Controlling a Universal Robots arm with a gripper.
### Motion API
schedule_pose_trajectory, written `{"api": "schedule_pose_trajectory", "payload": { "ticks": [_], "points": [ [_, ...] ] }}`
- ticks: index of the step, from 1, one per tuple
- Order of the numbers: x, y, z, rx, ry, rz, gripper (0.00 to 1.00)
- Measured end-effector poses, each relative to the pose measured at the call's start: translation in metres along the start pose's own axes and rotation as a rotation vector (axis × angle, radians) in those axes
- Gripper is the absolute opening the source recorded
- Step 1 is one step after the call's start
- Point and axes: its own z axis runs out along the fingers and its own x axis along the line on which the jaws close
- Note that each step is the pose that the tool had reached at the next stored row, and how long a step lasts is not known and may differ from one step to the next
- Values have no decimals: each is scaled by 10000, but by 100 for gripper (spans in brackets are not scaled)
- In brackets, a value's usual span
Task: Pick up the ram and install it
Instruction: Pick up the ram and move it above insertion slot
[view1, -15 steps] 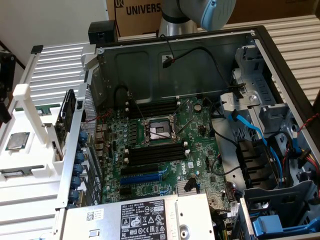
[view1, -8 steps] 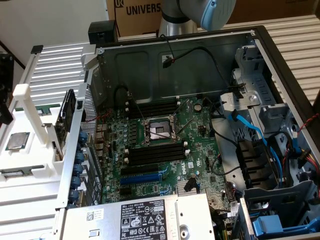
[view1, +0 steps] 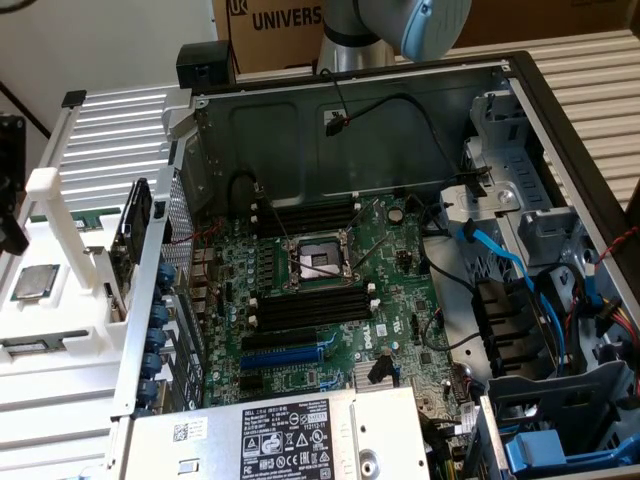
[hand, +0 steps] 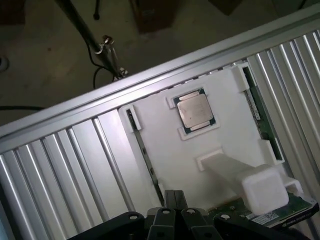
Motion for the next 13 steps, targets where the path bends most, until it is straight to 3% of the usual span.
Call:
{"api": "schedule_pose_trajectory", "payload": {
  "ticks": [3, 8, 13],
  "points": [
    [5, 8, 36, -59, -81, -451, 10],
    [13, 12, 110, -72, -63, -653, 10],
    [65, 126, 221, -68, -63, -718, 10]
  ]
}}
